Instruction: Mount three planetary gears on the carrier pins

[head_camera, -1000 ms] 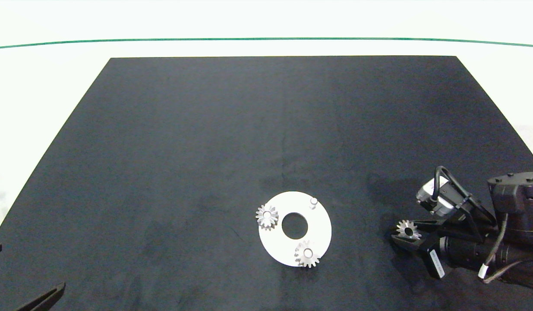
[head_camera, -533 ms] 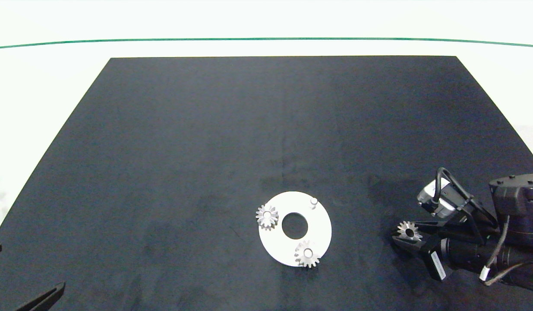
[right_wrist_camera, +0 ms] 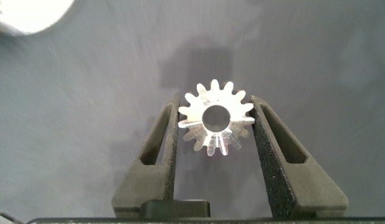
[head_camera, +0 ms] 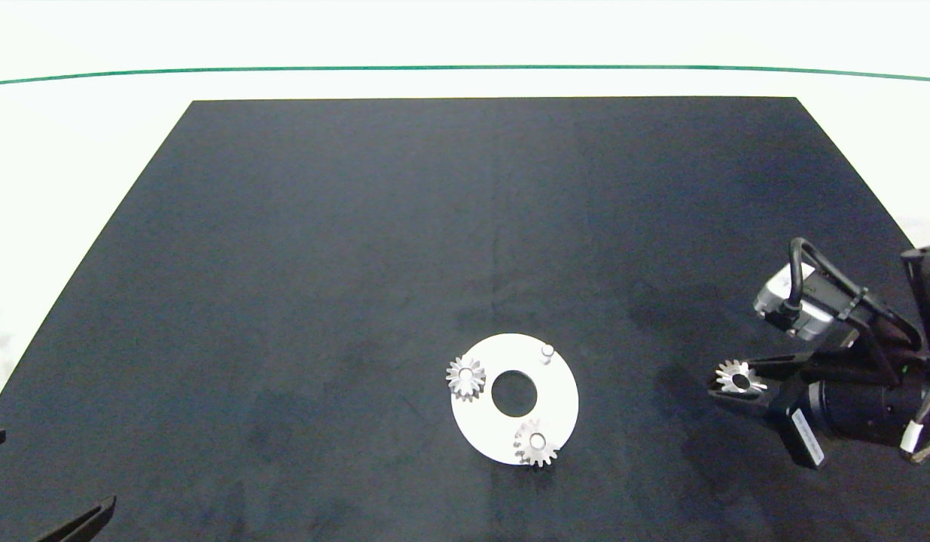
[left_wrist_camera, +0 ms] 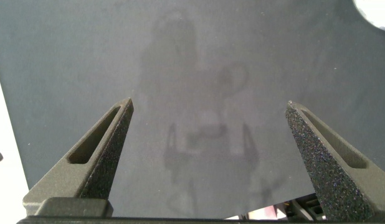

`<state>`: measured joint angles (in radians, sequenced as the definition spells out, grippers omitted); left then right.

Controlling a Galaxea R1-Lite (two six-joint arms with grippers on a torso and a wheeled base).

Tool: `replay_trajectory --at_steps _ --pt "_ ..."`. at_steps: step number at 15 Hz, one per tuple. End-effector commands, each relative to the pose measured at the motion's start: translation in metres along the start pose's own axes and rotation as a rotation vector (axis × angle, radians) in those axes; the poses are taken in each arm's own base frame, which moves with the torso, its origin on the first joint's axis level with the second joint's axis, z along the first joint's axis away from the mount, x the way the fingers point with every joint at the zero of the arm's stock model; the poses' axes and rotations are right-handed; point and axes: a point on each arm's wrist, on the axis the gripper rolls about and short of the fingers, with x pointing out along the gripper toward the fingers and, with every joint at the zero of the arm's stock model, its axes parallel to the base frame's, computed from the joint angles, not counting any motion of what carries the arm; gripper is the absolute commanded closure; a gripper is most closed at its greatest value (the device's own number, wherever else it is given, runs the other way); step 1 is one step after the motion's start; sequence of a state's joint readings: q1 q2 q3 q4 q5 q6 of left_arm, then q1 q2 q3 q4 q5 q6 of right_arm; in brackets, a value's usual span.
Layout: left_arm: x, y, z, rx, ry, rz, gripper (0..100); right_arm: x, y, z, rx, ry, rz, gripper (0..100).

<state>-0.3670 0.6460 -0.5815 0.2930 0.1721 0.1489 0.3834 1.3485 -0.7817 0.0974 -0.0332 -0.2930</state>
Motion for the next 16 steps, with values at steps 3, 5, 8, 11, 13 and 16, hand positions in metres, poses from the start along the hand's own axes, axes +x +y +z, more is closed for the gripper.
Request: replay_trajectory --at_steps 3,5,8,11,13,16 --pt "0.000 0.000 0.000 0.002 0.003 0.000 0 0.008 0.031 0.058 -0.111 -0.089 0.042 96" --pt "0.000 0.000 0.000 0.000 0.001 0.000 0 0.021 0.050 0.068 -0.142 -0.115 0.076 96" --pt "-0.002 0.000 0.000 -0.002 -0.007 0.004 0 0.050 0.076 0.079 -0.142 -0.169 0.072 96" --pt "-0.004 0.001 -0.001 -0.007 -0.016 0.014 0 0.067 0.094 0.080 -0.171 -0.143 0.090 96" --pt "-0.004 0.001 0.000 -0.009 -0.019 0.013 0 0.074 0.098 0.079 -0.178 -0.131 0.098 96" --pt "-0.005 0.001 0.001 -0.009 -0.022 0.012 0 0.074 0.097 0.084 -0.173 -0.142 0.092 96"
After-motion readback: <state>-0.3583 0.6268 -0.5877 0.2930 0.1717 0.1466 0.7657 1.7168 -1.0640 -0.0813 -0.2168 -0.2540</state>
